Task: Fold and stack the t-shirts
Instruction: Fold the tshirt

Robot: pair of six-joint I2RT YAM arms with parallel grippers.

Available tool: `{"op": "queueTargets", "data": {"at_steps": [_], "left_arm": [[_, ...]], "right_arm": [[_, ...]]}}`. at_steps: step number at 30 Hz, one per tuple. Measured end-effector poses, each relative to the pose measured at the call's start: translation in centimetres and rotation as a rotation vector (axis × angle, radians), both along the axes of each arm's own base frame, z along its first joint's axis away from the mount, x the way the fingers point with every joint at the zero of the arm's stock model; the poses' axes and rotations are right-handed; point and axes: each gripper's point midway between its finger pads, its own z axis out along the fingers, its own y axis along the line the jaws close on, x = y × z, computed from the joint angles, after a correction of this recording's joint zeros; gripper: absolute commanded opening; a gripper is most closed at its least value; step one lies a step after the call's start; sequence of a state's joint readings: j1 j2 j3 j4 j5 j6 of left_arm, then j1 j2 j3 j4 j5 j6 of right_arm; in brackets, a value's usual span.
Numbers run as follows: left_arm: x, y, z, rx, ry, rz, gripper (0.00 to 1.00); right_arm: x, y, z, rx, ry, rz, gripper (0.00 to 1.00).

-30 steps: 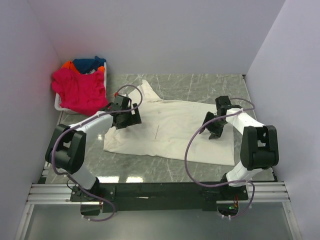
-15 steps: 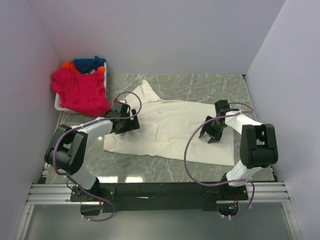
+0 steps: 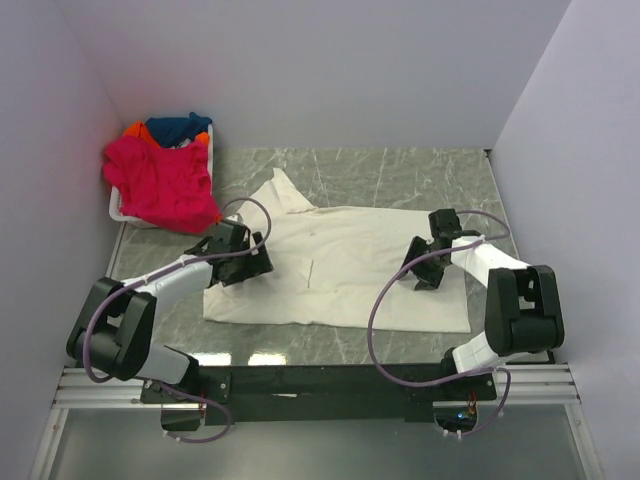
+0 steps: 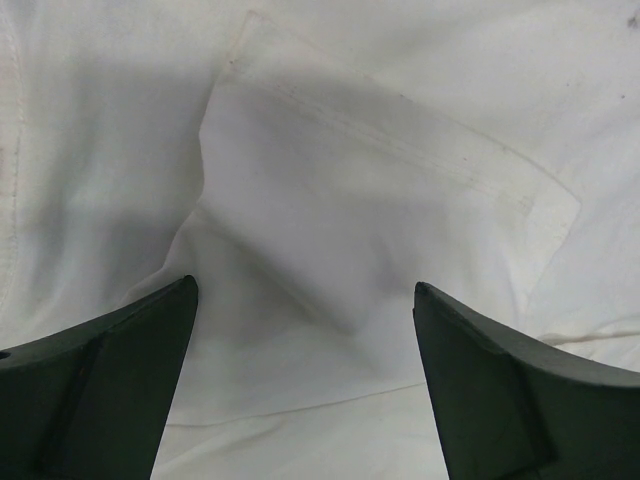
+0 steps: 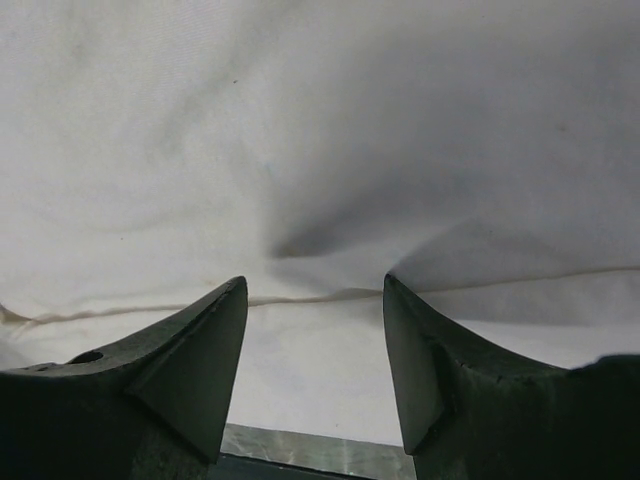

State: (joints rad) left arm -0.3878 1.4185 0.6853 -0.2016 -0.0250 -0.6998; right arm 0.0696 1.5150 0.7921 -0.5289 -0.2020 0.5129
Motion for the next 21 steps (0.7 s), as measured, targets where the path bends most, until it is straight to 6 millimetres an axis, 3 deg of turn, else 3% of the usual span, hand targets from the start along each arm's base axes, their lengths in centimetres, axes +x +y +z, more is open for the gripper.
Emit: {"op": "queueTargets", "data": {"at_steps": [6, 10, 16, 21], "left_arm": [[-0.6, 0.2, 0.4, 0.014, 0.036, -0.005, 0.96], [1.2, -0.5, 3.3, 0.001, -0.002, -0.01, 0.96], [6.1, -2.3, 9.5, -0.032, -0.149, -0.036, 0.96], [8.4, -2.6, 11.1, -0.037, -0.18, -0.054, 0.96]], "right_arm": [[-0.5, -0.1, 0.2, -0.012, 0.024, 0.002, 0.64], [-0.5, -0.8, 1.2, -0.06, 0.047, 0.0, 0.65], [3.9, -2.1, 4.7, -0.139, -0.053, -0.01, 0.65], [7.6, -3.7, 6.5, -0.212, -0.116, -0.041, 0.65]]}}
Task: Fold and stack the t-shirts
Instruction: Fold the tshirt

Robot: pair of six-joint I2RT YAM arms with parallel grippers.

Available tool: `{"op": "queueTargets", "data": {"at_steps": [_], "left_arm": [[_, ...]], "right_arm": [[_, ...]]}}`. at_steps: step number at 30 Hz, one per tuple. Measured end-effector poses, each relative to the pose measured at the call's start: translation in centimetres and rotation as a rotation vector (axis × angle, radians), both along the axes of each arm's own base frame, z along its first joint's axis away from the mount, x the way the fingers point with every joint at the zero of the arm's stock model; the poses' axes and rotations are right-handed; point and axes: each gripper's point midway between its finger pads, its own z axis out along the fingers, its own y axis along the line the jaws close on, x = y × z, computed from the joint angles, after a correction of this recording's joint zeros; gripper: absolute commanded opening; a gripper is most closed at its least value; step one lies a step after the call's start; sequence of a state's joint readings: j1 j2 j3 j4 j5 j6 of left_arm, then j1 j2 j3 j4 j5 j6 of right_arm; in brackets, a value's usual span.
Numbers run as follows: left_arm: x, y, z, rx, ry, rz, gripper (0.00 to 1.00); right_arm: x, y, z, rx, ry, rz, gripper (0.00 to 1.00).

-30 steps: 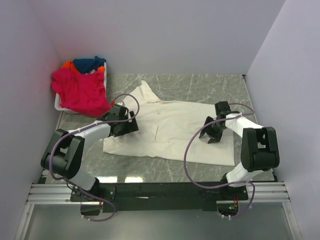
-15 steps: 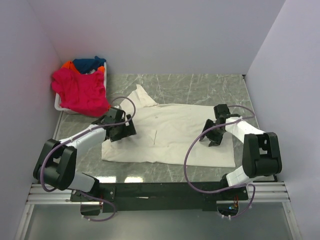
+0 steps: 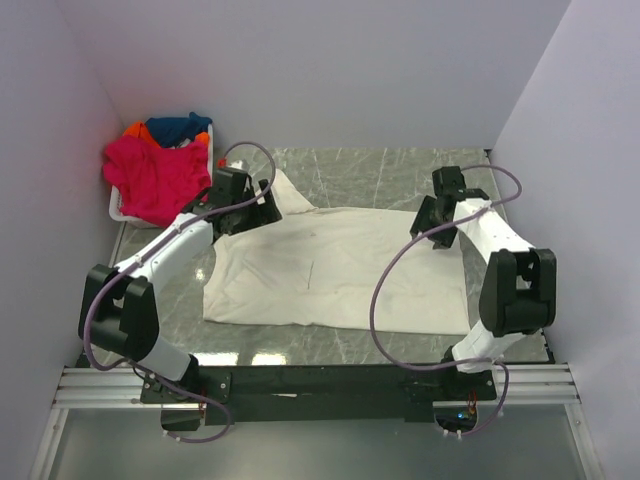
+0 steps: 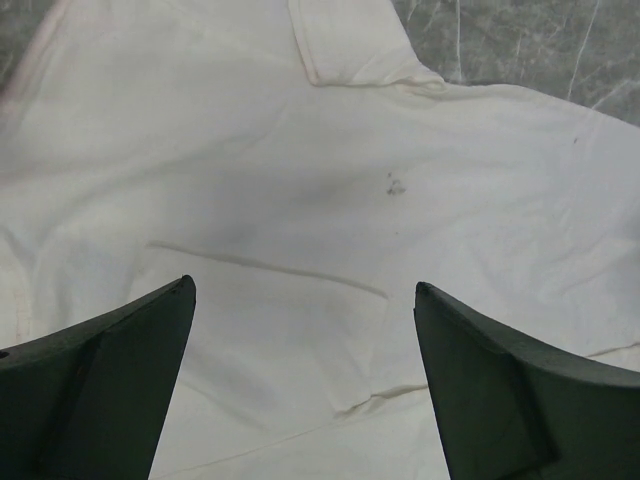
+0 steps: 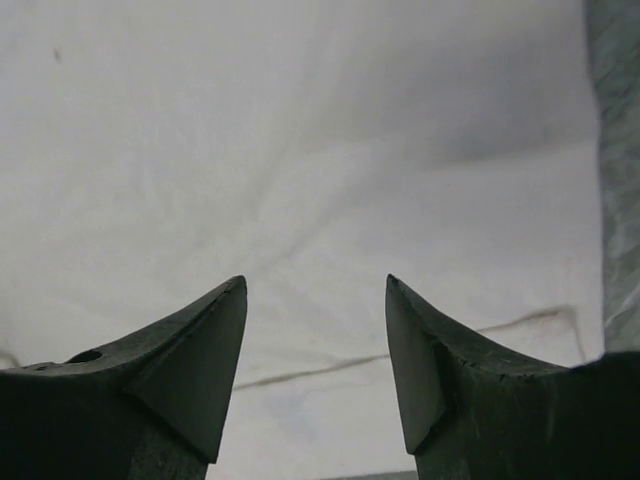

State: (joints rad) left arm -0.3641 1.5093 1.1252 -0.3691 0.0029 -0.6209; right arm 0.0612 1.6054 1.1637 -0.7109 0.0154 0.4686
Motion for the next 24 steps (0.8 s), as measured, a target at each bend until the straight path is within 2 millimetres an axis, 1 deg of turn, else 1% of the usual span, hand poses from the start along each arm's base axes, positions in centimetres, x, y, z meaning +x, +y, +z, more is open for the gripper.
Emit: {"op": "queueTargets", "data": {"at_steps": [5, 10, 15, 18, 24], "left_arm": [[0.5, 0.7, 0.2, -0.001, 0.009, -0.004, 0.96], [1.1, 1.6, 0.7, 0.006, 0.007, 0.006, 0.96], [1.0, 2.5, 0.2, 0.016, 0.031, 0.023, 0.96], [1.0, 2.9, 0.1, 0.018, 0.039, 0.032, 0.96], [0.7, 3.3, -0.2, 0.019, 0.06, 0.047, 0.96]], "right_arm": [[3.4, -2.6, -0.3, -0.108, -0.006, -0.046, 0.64], [6.0, -4.9, -1.0, -0.187, 0.001, -0.092, 0.64], [8.5, -7.9, -1.8, -0.211, -0.004, -0.155, 0.62], [9.4, -9.9, -2.6, -0.216, 0.001, -0.195, 0.62], [10.3, -12.5, -3.9, -0.225, 0.011, -0.228, 0.59]]}}
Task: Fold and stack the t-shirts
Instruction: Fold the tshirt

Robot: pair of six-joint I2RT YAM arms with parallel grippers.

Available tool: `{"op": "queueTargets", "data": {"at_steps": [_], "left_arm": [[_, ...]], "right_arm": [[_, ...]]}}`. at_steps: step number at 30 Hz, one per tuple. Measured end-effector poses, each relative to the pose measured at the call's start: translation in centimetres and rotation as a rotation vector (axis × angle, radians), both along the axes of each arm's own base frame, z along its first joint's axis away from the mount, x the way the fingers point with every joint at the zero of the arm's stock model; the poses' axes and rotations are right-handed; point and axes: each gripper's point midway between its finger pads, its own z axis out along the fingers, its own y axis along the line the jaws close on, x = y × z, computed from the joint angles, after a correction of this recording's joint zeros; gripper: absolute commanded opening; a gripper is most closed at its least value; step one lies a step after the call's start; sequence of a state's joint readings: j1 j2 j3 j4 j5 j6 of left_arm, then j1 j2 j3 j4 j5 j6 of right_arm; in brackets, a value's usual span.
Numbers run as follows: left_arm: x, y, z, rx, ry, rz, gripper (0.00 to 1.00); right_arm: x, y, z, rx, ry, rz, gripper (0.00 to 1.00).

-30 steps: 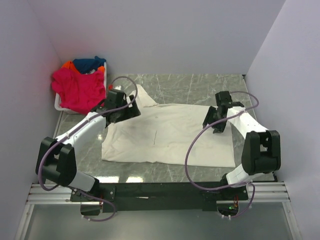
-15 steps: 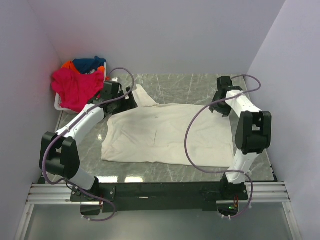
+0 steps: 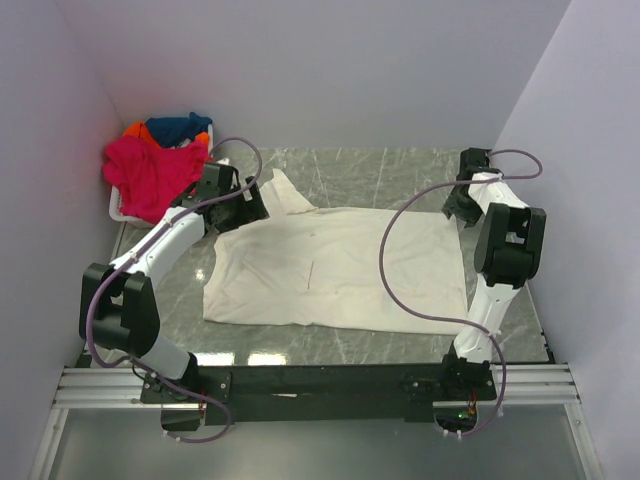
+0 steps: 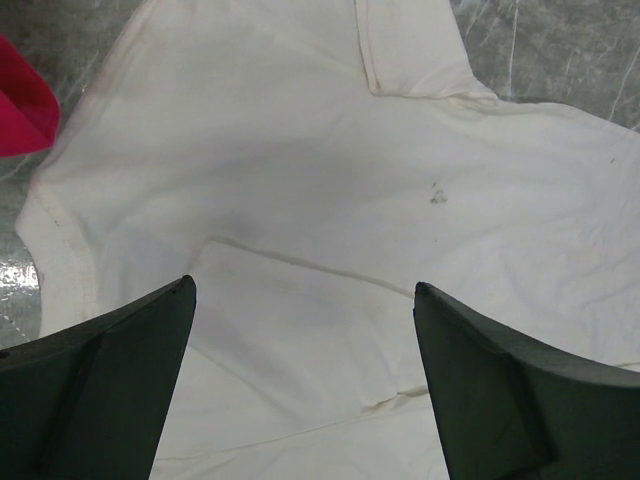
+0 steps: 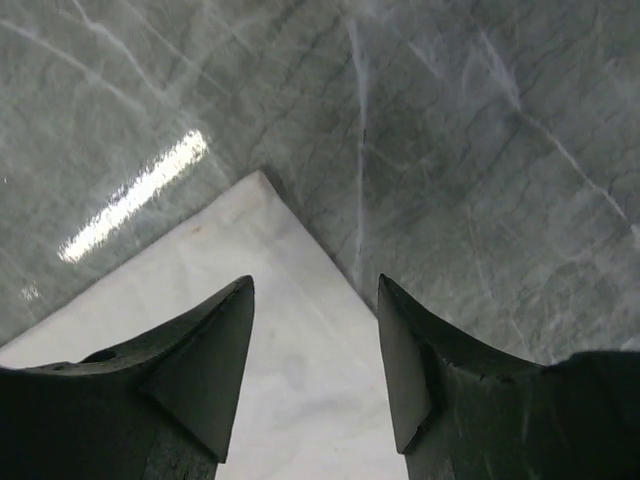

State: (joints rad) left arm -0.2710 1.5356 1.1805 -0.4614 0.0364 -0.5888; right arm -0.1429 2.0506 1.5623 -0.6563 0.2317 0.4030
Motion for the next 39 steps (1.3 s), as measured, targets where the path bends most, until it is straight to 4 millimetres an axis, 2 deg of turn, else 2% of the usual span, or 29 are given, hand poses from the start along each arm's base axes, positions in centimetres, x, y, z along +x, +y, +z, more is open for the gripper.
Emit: {"op": "queueTargets", "data": {"at_steps": [12, 17, 20, 23, 26, 29, 33, 37, 39], "left_arm": [[-0.3, 0.4, -0.3, 0.007, 0.018, 0.015, 0.96], [-0.3, 0.4, -0.3, 0.007, 0.017, 0.015, 0.96], [-0.2, 0.4, -0.3, 0.007, 0.017, 0.016, 0.96], [-0.2, 0.4, -0.3, 0.006, 0.017, 0.017, 0.96], [0.3, 0.4, -0.2, 0.008, 0.02, 0.018, 0.96], [2.6, -0.1, 0.2, 0.01, 0.006, 0.013, 0.96], [6.9, -1.1, 1.0, 0.016, -0.026, 0.0, 0.95], [11.2, -1.9, 1.1, 0.025, -0.057, -0.01, 0.95], [13.2, -2.1, 0.9, 0.027, -0.071, -0.01, 0.95]], "right_arm": [[2.6, -0.8, -0.9, 0.031, -0.051, 0.013, 0.55], [2.6, -0.7, -2.2, 0.053, -0.032, 0.013, 0.46], [2.8, -0.6, -2.0, 0.059, -0.037, 0.018, 0.42], [3.2, -0.7, -1.6, 0.061, -0.049, 0.021, 0.32], [3.3, -0.7, -1.7, 0.065, -0.049, 0.022, 0.28], [3.1, -0.7, -2.3, 0.072, -0.036, 0.022, 0.27], [3.3, -0.7, -2.2, 0.078, -0.032, 0.022, 0.24], [3.3, -0.7, -2.2, 0.079, -0.027, 0.029, 0.03], [3.2, -0.7, -2.3, 0.08, -0.022, 0.028, 0.0]]}}
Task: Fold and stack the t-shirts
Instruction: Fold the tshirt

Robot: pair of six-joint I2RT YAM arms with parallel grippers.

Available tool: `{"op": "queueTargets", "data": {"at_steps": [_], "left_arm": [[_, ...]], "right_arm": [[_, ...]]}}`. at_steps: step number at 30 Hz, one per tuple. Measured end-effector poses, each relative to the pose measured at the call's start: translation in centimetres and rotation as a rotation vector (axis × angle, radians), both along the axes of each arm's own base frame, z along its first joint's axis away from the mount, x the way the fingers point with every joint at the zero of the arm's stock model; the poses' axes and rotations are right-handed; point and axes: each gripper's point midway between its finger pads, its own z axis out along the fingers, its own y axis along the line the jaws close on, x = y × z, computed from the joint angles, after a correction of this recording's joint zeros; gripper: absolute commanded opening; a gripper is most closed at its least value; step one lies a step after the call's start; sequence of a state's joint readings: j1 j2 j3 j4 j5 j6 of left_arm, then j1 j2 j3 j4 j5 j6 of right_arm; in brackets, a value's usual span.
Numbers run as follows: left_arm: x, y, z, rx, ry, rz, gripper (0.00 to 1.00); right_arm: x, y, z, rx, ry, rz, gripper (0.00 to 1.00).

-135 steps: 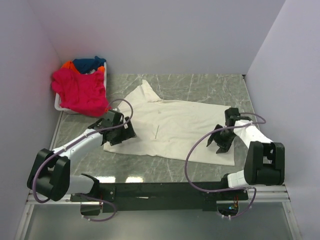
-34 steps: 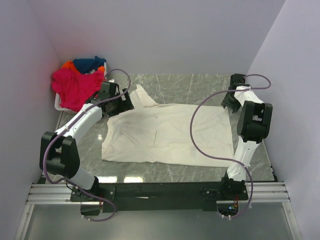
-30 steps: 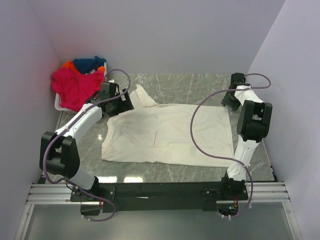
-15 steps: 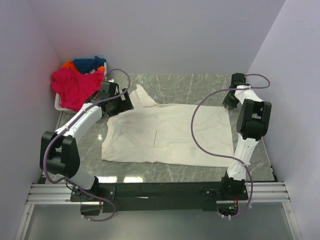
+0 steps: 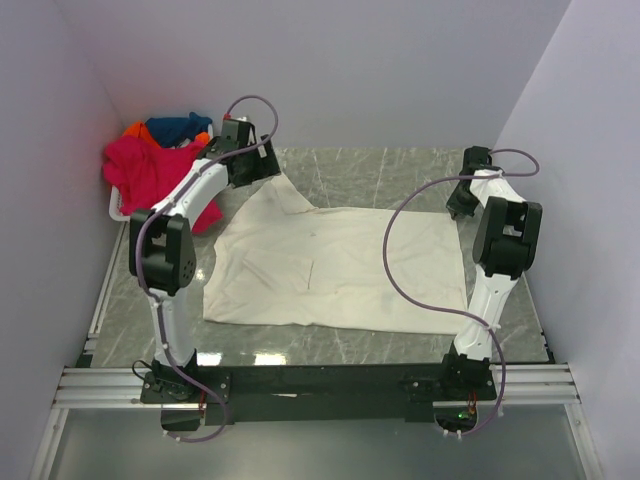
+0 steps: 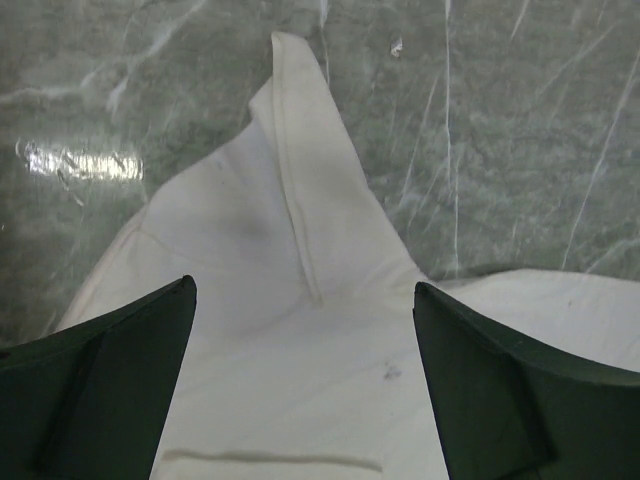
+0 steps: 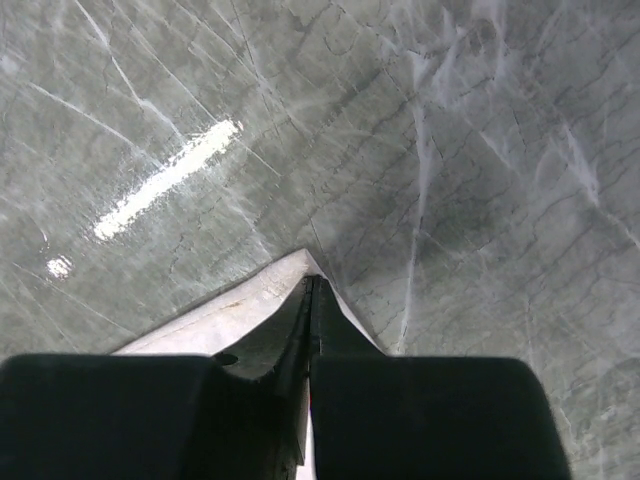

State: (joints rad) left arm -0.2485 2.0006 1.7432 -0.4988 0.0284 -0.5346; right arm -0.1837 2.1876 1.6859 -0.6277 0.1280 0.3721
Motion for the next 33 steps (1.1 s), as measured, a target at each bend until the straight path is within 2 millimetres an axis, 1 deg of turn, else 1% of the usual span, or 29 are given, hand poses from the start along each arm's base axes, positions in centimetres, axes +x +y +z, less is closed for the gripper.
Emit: {"op": "queueTargets", "data": {"at_steps": [3, 6, 8, 13, 14, 17, 22, 27, 29, 33], "left_arm": [[2.1, 0.0, -1.0, 0.001, 0.001, 0.009, 0.94], [3.7, 0.2, -2.5, 0.003, 0.01, 0.019, 0.89], [4.4, 0.3, -3.9, 0.006, 0.026, 0.024, 0.85], [5.7, 0.7, -7.6, 0.015, 0.062, 0.036, 0.79], [6.0, 0.8, -8.1, 0.016, 0.064, 0.036, 0.76], [6.5, 0.8, -9.5, 0.019, 0.068, 0.036, 0.73], [8.0, 0.6, -10.0, 0.018, 0.021, 0.027, 0.73], [9.9, 0.3, -9.3, 0.006, -0.038, 0.029, 0.73], [10.7, 0.1, -9.2, -0.001, -0.064, 0.031, 0.7], [11.3, 0.0, -10.2, -0.008, -0.072, 0.035, 0.67]], "right_arm": [[0.1, 0.0, 0.0, 0.001, 0.005, 0.0, 0.0], [0.1, 0.0, 0.0, 0.002, 0.005, 0.0, 0.0], [0.1, 0.0, 0.0, 0.002, 0.006, 0.001, 0.0], [0.1, 0.0, -0.1, 0.002, 0.003, 0.001, 0.0], [0.1, 0.0, -0.1, 0.002, 0.003, 0.001, 0.0], [0.1, 0.0, -0.1, 0.002, 0.003, 0.001, 0.0], [0.1, 0.0, -0.1, 0.009, 0.002, 0.0, 0.0], [0.1, 0.0, -0.1, 0.012, 0.001, 0.001, 0.0], [0.1, 0.0, -0.1, 0.013, 0.0, 0.001, 0.0], [0.1, 0.0, -0.1, 0.016, 0.0, 0.002, 0.0]]}}
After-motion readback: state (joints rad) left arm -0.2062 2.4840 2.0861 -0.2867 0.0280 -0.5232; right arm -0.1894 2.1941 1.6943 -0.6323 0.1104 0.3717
